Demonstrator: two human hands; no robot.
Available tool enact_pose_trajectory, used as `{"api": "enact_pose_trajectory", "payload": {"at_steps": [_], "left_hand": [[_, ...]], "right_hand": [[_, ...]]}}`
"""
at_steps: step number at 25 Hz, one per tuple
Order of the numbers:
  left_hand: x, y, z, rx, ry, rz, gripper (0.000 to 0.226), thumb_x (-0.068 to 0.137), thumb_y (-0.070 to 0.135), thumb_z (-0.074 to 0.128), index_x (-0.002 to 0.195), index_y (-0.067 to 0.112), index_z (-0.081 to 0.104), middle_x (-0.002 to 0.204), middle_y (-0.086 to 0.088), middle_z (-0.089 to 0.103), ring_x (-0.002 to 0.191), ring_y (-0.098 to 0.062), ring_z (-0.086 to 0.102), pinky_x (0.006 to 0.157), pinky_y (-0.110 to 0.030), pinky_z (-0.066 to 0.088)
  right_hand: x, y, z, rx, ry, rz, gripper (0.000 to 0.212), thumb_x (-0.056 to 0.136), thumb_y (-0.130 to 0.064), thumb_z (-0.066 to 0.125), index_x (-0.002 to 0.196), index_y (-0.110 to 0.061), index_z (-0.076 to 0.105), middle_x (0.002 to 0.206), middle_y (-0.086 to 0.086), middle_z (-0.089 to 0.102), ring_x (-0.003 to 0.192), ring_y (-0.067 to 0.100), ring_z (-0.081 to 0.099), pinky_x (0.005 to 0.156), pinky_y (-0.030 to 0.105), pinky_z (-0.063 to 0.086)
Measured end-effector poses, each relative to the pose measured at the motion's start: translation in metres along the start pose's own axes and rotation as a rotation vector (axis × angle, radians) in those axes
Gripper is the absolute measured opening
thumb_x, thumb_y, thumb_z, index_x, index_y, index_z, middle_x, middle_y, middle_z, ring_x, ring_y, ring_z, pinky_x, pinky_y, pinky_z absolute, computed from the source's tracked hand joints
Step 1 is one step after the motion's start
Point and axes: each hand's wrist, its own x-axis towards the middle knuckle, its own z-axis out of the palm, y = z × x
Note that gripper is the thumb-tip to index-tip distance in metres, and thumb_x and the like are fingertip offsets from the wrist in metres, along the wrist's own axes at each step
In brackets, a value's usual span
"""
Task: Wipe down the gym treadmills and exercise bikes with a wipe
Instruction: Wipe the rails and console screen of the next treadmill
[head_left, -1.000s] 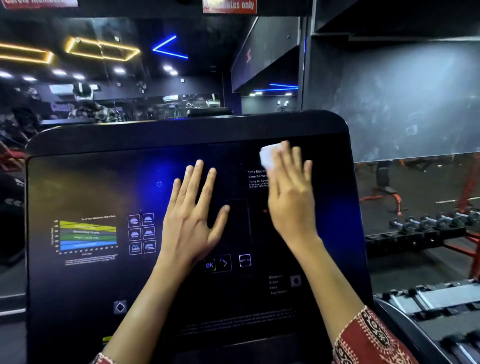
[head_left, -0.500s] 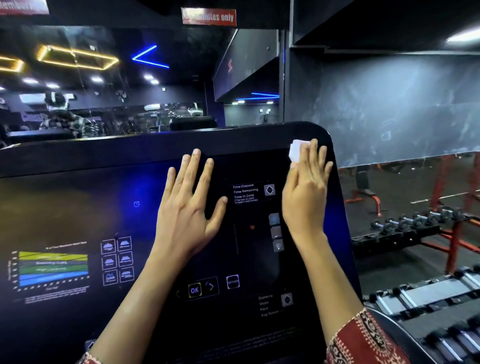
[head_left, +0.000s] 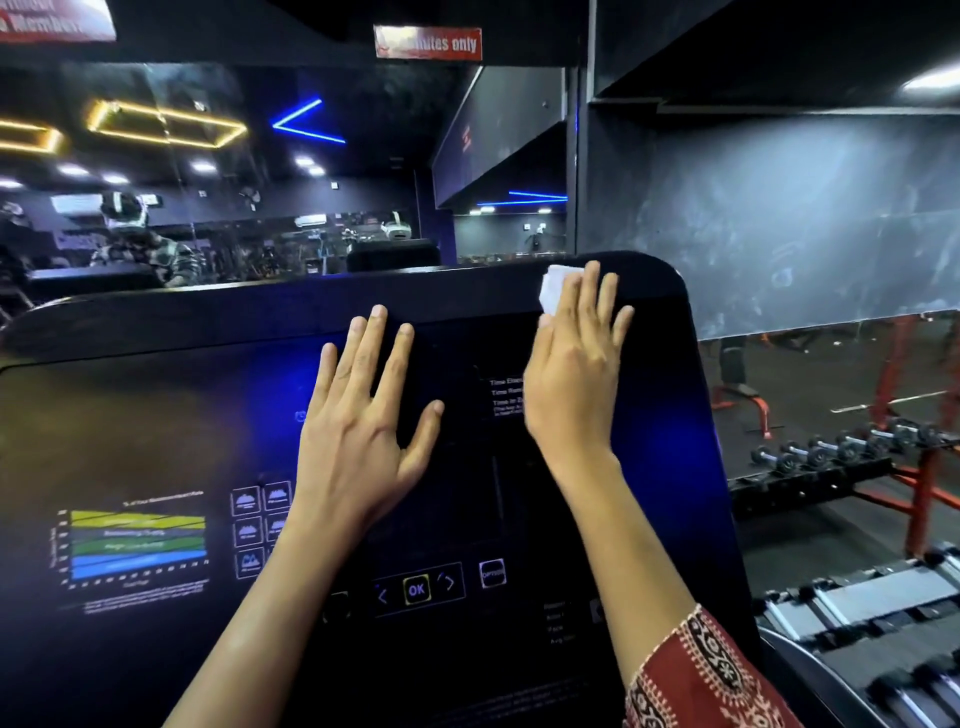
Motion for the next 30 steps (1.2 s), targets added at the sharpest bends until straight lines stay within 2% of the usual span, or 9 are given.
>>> {"api": "enact_pose_trajectory", "payload": {"at_steps": [1, 5, 7, 11, 15, 18, 22, 27, 30], "left_hand": [[0.000, -0.006, -0.002, 0.006, 0.004, -0.003, 0.064, 0.089, 0.041, 0.043, 0.141, 0.004, 0.043, 0.150, -0.019, 0.032, 0.139, -0.030, 0.028, 0.116, -0.036, 0.010], [-0.002, -0.032, -0.012, 0.024, 0.012, -0.005, 0.064, 0.088, 0.041, 0.043, 0.139, 0.003, 0.044, 0.149, -0.020, 0.033, 0.138, -0.032, 0.030, 0.115, -0.038, 0.012], [-0.005, -0.043, -0.017, 0.031, 0.011, -0.004, 0.063, 0.088, 0.041, 0.043, 0.140, 0.004, 0.044, 0.150, -0.020, 0.033, 0.139, -0.031, 0.029, 0.115, -0.038, 0.012], [-0.011, -0.065, -0.028, 0.028, 0.018, -0.018, 0.063, 0.089, 0.041, 0.043, 0.141, 0.005, 0.043, 0.150, -0.018, 0.032, 0.140, -0.029, 0.028, 0.115, -0.038, 0.013], [-0.018, -0.084, -0.035, 0.013, 0.020, -0.009, 0.064, 0.089, 0.040, 0.045, 0.141, 0.003, 0.043, 0.150, -0.019, 0.032, 0.140, -0.028, 0.026, 0.115, -0.039, 0.014], [-0.030, -0.095, -0.041, -0.014, 0.018, -0.018, 0.064, 0.089, 0.039, 0.045, 0.140, 0.001, 0.042, 0.150, -0.019, 0.032, 0.140, -0.027, 0.024, 0.115, -0.038, 0.013], [-0.042, -0.099, -0.044, -0.011, 0.010, -0.026, 0.063, 0.090, 0.038, 0.044, 0.141, 0.001, 0.041, 0.150, -0.019, 0.032, 0.140, -0.028, 0.025, 0.116, -0.037, 0.012], [-0.045, -0.092, -0.042, -0.034, 0.006, -0.042, 0.063, 0.090, 0.038, 0.044, 0.141, 0.001, 0.041, 0.150, -0.020, 0.031, 0.141, -0.029, 0.024, 0.116, -0.037, 0.011], [-0.049, -0.083, -0.039, -0.034, 0.007, -0.021, 0.062, 0.091, 0.037, 0.044, 0.140, -0.001, 0.043, 0.149, -0.021, 0.032, 0.140, -0.030, 0.026, 0.116, -0.038, 0.012]], "right_hand": [[-0.003, -0.016, 0.006, 0.026, -0.007, -0.036, 0.049, 0.096, -0.012, 0.034, 0.142, 0.008, 0.034, 0.151, 0.025, 0.030, 0.142, 0.038, 0.023, 0.116, 0.044, 0.005], [-0.032, -0.068, 0.019, 0.045, -0.153, -0.504, 0.049, 0.094, -0.014, 0.037, 0.139, 0.003, 0.043, 0.147, 0.019, 0.040, 0.138, 0.032, 0.035, 0.116, 0.042, 0.010], [-0.027, -0.059, 0.017, -0.030, -0.121, -0.474, 0.048, 0.093, -0.013, 0.040, 0.139, 0.001, 0.044, 0.147, 0.015, 0.042, 0.138, 0.031, 0.036, 0.116, 0.045, 0.010], [-0.010, -0.065, 0.024, -0.010, -0.053, -0.146, 0.050, 0.098, -0.016, 0.028, 0.144, 0.003, 0.034, 0.152, 0.019, 0.031, 0.143, 0.035, 0.023, 0.116, 0.046, 0.005], [-0.028, -0.125, 0.044, 0.094, -0.146, -0.413, 0.048, 0.094, -0.014, 0.036, 0.140, 0.002, 0.043, 0.148, 0.019, 0.038, 0.139, 0.035, 0.032, 0.116, 0.043, 0.011], [-0.048, -0.124, 0.041, 0.019, -0.182, -0.587, 0.047, 0.094, -0.014, 0.040, 0.139, -0.002, 0.046, 0.148, 0.012, 0.042, 0.138, 0.029, 0.037, 0.115, 0.042, 0.013], [-0.056, -0.095, 0.027, -0.002, -0.080, -0.151, 0.049, 0.099, -0.018, 0.032, 0.145, -0.002, 0.034, 0.153, 0.014, 0.032, 0.143, 0.029, 0.022, 0.118, 0.042, 0.005], [-0.077, -0.096, 0.018, -0.009, -0.193, -0.437, 0.046, 0.099, -0.020, 0.034, 0.142, -0.007, 0.042, 0.151, 0.008, 0.038, 0.142, 0.025, 0.028, 0.118, 0.041, 0.009], [-0.068, -0.066, 0.012, -0.063, -0.076, -0.130, 0.047, 0.100, -0.020, 0.033, 0.143, -0.005, 0.039, 0.151, 0.013, 0.035, 0.143, 0.029, 0.022, 0.117, 0.046, 0.006]]}}
